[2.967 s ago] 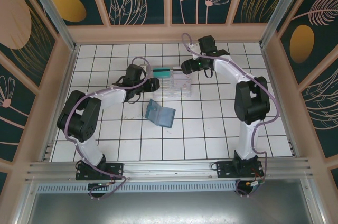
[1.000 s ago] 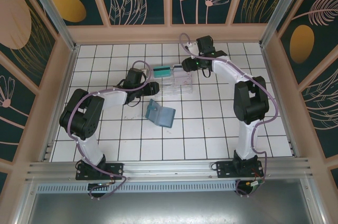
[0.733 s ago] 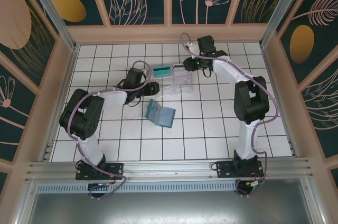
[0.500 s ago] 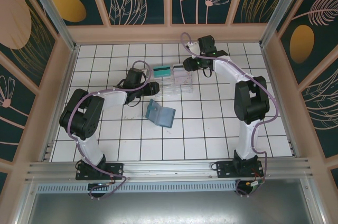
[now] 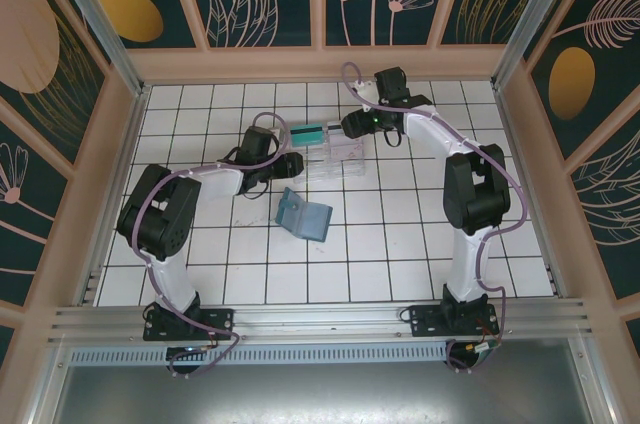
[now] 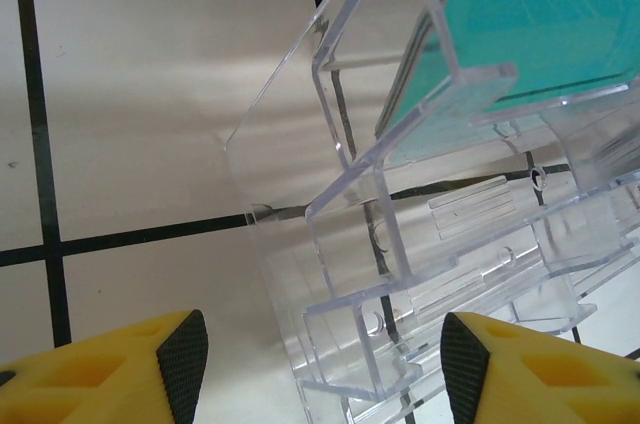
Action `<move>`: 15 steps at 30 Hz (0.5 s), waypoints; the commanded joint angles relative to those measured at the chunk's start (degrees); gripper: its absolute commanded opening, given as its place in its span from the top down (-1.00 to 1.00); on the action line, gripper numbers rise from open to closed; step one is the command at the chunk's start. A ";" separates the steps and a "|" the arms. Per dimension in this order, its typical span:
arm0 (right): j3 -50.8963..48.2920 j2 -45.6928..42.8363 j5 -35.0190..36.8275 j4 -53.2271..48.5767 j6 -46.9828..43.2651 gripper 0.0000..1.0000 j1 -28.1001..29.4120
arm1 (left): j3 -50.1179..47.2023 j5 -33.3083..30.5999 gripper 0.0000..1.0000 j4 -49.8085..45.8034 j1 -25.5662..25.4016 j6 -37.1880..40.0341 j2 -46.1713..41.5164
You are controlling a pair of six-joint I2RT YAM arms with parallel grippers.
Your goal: Put the credit cards into the card holder
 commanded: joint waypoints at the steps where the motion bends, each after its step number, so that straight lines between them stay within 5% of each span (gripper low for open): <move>1: 2.03 2.08 -2.26 -1.56 -1.47 -0.37 -0.33 | 1.15 -0.13 -0.29 0.33 0.33 0.92 1.08; 15: 4.22 5.06 -1.00 -1.77 -0.73 -0.33 -0.37 | 0.65 0.74 -0.29 0.99 0.37 0.60 1.20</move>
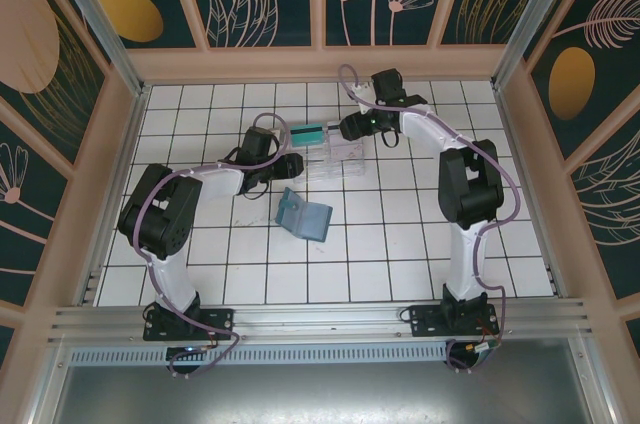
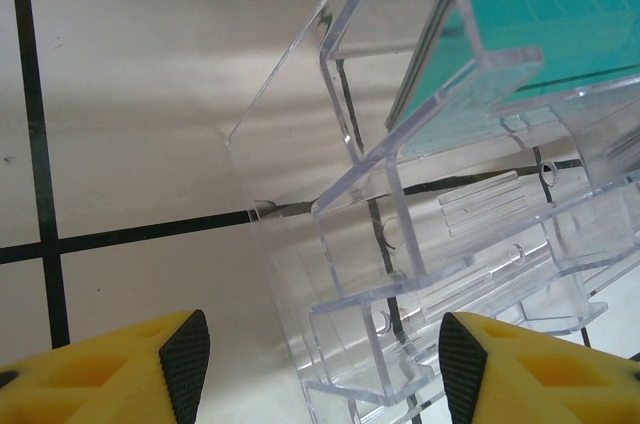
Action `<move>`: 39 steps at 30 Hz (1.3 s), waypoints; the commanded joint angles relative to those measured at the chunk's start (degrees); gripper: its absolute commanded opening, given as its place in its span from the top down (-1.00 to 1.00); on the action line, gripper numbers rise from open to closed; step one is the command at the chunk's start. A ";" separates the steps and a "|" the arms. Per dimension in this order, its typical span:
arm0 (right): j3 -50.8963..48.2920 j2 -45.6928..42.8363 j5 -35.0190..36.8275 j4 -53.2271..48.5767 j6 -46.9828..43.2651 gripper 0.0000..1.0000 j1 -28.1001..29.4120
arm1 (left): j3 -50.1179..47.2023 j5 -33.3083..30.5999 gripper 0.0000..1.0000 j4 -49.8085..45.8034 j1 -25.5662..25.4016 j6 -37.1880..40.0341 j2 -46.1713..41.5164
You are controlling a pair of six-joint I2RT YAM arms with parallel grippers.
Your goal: Put the credit cards into the card holder
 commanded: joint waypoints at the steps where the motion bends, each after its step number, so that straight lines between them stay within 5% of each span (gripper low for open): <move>1: 2.42 1.41 0.51 -1.08 0.18 -0.31 -0.36 | 0.58 0.78 -0.28 0.92 0.32 0.50 0.76; 39: 2.01 -2.70 -4.10 4.03 4.06 0.74 -2.59 | -0.57 1.07 -0.29 1.34 0.33 0.32 -0.51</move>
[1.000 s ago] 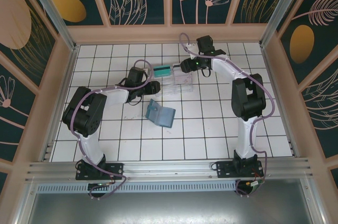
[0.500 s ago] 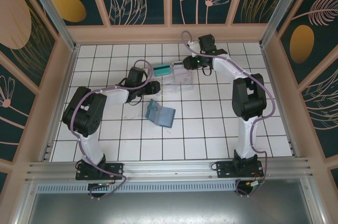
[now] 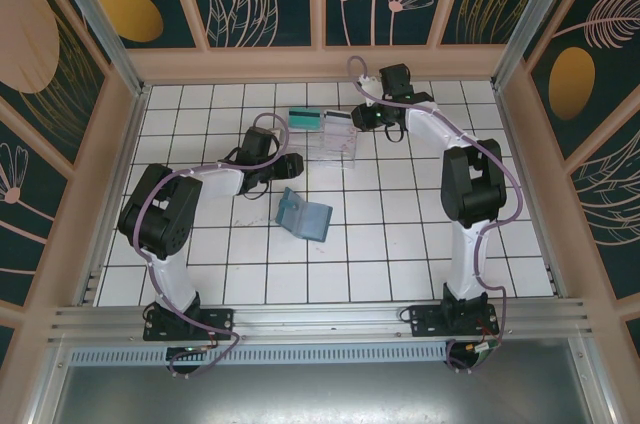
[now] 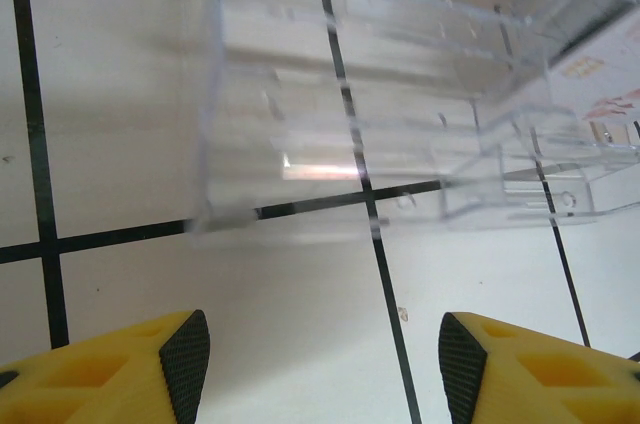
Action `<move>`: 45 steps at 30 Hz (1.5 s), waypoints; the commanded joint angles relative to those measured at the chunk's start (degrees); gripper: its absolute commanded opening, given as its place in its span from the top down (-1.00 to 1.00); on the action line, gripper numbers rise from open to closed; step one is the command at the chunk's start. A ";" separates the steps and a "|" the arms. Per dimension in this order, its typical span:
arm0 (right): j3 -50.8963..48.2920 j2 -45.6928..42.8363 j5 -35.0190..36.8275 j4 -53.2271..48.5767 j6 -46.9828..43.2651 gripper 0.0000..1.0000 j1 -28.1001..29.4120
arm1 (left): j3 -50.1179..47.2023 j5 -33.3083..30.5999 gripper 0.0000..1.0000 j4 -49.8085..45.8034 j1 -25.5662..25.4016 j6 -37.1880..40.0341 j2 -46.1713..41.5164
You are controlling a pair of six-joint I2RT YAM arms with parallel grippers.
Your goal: Put the credit cards into the card holder
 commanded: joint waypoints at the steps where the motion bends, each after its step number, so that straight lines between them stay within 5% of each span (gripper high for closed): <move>1: 0.86 -2.85 -1.25 1.28 0.72 0.75 -0.44 | -0.51 1.04 -0.29 1.20 0.32 0.54 -0.58; 45: -4.02 -5.32 -7.08 2.94 2.12 0.75 -2.11 | 0.29 3.21 -0.29 0.91 0.33 -0.28 -3.24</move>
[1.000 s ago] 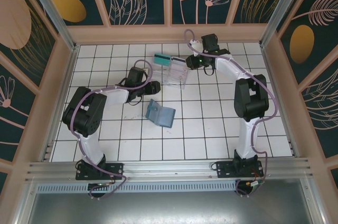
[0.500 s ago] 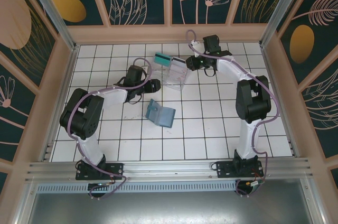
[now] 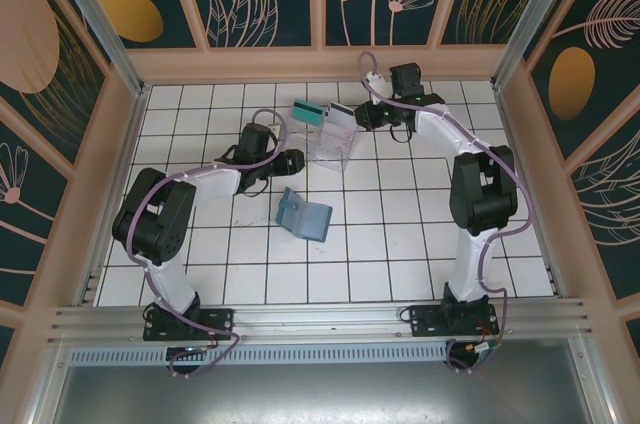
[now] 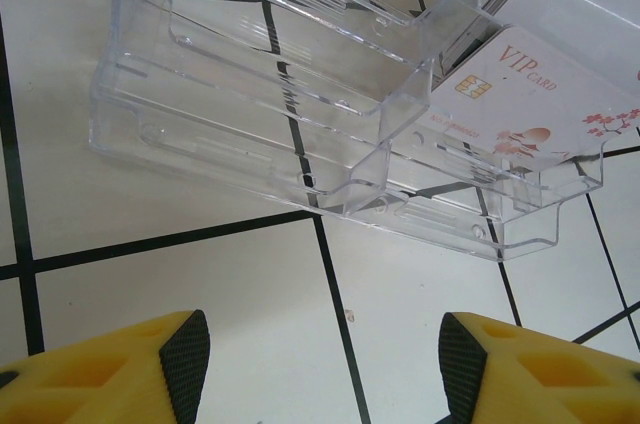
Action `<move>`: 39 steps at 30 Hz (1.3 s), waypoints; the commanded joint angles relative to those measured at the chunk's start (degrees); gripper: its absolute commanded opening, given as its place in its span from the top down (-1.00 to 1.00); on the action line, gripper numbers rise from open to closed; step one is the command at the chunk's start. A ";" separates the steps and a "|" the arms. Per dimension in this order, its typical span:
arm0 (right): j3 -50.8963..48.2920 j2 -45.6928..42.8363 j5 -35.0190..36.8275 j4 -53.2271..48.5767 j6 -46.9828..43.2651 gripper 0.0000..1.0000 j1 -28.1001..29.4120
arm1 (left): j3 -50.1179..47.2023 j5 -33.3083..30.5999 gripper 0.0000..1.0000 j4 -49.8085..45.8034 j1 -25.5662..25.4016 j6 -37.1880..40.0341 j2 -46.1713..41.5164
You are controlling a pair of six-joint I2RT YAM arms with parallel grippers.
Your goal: Put the credit cards into the card holder
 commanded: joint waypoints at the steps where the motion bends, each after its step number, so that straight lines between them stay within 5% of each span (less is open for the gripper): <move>1: 0.19 0.23 -0.41 1.13 0.39 0.75 -0.53 | 0.28 1.12 -0.29 0.93 0.30 -0.26 -0.47; 39: -0.92 -1.56 -4.51 -2.56 -0.54 0.66 -0.70 | 2.06 1.86 -0.25 -0.14 0.28 -0.34 -0.77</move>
